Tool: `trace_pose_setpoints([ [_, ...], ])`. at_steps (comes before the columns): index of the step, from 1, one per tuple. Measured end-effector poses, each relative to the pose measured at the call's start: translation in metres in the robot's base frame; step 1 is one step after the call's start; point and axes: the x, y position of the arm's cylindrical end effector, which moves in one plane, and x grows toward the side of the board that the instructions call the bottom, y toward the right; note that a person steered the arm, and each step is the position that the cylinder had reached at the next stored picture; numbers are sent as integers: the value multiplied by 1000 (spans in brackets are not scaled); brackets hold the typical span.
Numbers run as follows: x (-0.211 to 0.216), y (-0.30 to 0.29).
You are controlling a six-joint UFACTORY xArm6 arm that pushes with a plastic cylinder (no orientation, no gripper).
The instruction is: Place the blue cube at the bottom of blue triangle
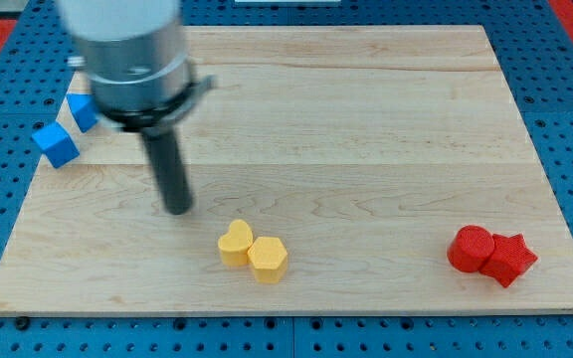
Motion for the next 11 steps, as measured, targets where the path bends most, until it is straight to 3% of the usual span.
trace_pose_setpoints([
  [2,-41,-135],
  [3,-66,-150],
  [6,-84,-128],
  [9,-87,-159],
  [11,-28,-145],
])
